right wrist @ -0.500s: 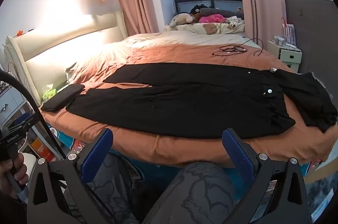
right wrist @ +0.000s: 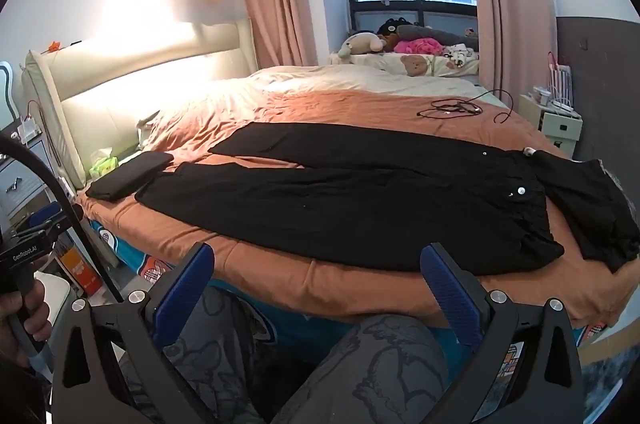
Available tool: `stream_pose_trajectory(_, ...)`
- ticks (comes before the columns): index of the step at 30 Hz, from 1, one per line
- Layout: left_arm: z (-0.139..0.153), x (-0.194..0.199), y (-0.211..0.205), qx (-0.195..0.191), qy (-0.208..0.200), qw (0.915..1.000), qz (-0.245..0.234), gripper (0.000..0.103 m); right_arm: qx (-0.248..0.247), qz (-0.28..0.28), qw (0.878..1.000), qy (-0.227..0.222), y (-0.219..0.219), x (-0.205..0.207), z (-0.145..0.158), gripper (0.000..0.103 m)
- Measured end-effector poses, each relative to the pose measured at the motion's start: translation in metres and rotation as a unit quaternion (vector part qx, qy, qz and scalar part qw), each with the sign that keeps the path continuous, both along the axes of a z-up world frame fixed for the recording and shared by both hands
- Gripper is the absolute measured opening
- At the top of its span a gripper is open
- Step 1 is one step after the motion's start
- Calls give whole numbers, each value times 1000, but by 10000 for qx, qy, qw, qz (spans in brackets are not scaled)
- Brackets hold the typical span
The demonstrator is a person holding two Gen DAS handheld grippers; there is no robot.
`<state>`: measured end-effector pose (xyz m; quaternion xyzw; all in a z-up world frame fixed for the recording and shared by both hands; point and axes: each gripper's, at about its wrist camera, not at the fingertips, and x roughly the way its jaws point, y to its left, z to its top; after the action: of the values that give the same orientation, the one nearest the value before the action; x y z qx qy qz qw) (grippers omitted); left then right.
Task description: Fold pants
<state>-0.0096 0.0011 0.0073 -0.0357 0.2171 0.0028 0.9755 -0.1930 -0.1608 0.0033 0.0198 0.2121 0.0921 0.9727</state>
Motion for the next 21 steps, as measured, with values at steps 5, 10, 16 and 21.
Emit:
stream_pose_trajectory(5, -1, -10, 6, -81, -99, 9998, -118, 102, -84, -46, 9999, -102, 3, -4, 2, 103)
stream_pose_trajectory(10, -1, -12, 5, -108, -129, 9998, -135, 102, -139, -110, 9997, -149, 5, -7, 2, 103)
stream_pose_trajectory(16, 0, -13, 5, -127, -141, 9997, -141, 103, -220, -170, 9995, -172, 8, -9, 2, 103)
stream_pose_trajectory(21, 0, -15, 5, -154, -166, 9996, -167, 103, -224, -213, 9994, -174, 7, -11, 5, 103)
